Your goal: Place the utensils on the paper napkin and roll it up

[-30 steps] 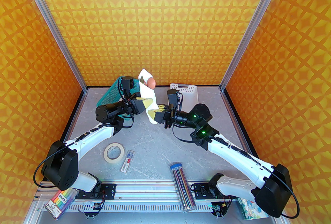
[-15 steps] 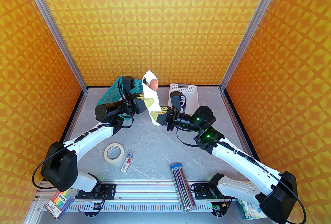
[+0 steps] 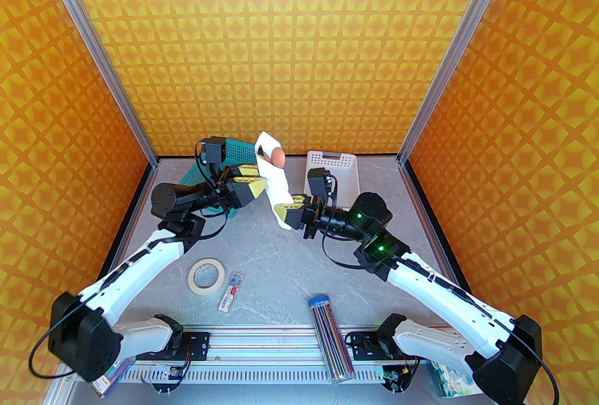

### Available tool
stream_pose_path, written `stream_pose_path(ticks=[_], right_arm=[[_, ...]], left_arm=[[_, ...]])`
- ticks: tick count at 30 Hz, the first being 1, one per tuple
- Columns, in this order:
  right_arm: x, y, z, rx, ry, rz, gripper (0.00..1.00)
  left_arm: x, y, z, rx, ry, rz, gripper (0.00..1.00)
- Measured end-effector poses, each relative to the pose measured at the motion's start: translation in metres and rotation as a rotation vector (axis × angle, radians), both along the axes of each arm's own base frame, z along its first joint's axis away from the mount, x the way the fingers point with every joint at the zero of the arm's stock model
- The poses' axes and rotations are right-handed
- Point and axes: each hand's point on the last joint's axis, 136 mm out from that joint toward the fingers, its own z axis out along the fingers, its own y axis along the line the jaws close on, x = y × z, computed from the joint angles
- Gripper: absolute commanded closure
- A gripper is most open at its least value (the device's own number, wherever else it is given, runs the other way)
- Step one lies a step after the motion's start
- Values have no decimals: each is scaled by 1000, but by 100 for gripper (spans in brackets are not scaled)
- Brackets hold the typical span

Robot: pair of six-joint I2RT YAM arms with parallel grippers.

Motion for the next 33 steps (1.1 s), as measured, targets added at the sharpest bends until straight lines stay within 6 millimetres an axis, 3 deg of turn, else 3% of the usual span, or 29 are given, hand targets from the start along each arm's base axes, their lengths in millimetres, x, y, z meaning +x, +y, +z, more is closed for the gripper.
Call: stream_pose_path(ticks=[7,16,26,33], right_arm=[[2,2,13,49,-5,9,89],[8,19,25,112,-11,51,89],[4,30,24,115,-5,82,89],[4,29,24,115,-5,80,89]], left_arm=[[-6,11,4,6,-24,73,19],[4,-9,-23,34,51,35,18],[11,-24,-35,28,100,-11,37],[8,-25,-30,5,101,-44,59]])
